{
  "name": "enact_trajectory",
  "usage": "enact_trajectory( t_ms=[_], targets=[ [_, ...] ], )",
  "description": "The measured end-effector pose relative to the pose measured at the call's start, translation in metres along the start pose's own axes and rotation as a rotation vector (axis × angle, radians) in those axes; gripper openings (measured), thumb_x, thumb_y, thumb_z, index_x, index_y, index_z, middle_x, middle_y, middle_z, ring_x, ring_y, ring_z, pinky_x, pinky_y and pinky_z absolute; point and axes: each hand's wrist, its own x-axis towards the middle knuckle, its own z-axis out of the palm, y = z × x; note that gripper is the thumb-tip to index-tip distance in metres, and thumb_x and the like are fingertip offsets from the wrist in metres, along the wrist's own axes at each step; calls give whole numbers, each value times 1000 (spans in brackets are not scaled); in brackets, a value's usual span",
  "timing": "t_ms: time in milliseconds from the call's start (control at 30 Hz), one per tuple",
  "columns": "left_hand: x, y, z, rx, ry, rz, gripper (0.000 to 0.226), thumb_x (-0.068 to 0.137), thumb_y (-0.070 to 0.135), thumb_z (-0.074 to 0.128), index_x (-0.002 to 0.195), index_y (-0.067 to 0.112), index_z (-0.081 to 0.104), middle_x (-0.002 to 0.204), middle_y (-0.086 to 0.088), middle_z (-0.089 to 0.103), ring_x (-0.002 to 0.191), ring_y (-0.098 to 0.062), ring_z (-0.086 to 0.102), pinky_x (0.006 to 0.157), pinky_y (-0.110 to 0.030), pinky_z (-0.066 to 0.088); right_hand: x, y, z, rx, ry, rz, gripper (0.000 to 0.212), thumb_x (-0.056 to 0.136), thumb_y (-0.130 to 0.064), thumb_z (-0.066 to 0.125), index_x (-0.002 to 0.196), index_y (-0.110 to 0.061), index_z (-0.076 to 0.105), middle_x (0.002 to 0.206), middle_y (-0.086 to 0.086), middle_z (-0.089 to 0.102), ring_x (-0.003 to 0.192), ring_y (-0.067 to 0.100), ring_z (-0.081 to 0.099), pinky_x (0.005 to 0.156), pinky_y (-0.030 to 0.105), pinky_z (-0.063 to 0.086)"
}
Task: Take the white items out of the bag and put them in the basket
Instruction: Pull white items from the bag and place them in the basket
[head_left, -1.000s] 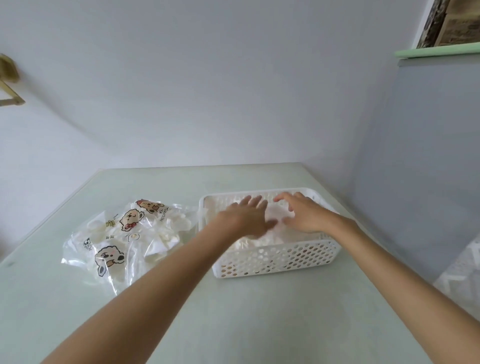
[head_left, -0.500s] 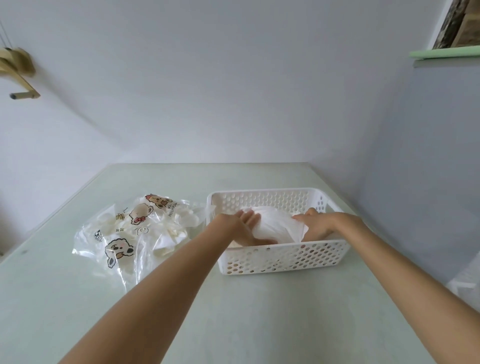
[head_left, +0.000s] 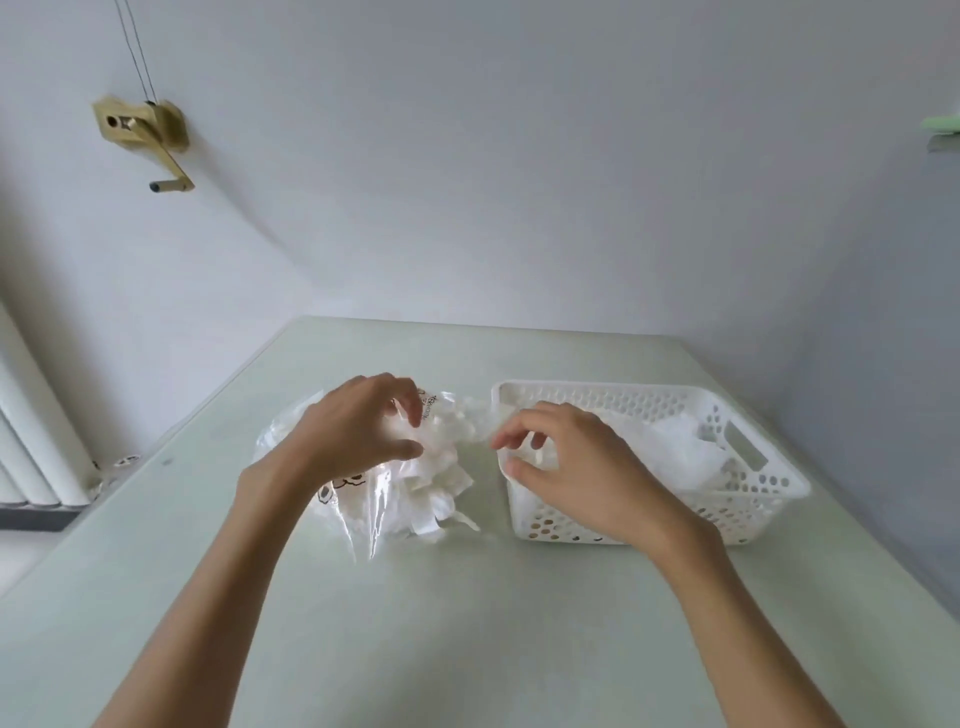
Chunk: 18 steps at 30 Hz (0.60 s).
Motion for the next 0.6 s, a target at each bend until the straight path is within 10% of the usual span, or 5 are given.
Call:
enact_trajectory(
  t_ms=[233, 367, 467, 600],
  targets=[
    [3, -32, 10, -47, -41, 10, 52, 75, 2, 58, 60, 51, 63, 94, 18, 65, 90, 4, 59, 85, -36, 49, 12, -40, 59, -322, -99, 133, 27, 94, -13, 45, 68, -13, 48, 71, 6, 51, 84, 37, 52, 64, 30, 33],
    [6, -34, 6, -36, -18, 58, 41, 83, 10, 60, 67, 46, 71, 100, 25, 65, 87, 10, 56, 76, -21, 45, 25, -37, 84, -321, -129, 245, 37, 98, -33, 48, 69, -15, 34, 92, 11, 60, 94, 33, 58, 63, 29, 30],
    [6, -33, 2, -59, 6, 76, 39, 87, 11, 58, 70, 44, 72, 100, 33, 63, 81, 17, 52, 70, -11, 39, 31, -33, 94, -308, -129, 262, 45, 93, -30, 58, 60, -18, 28, 65, 3, 41, 74, 31, 45, 46, 27, 20],
    [5, -32, 4, -67, -30, 109, 25, 88, 20, 61, 92, 42, 73, 116, 30, 61, 101, 3, 57, 86, -26, 46, 26, -38, 80, -287, -63, 217, 34, 92, -21, 56, 59, -15, 47, 64, 3, 49, 73, 34, 48, 53, 31, 29]
  ],
)
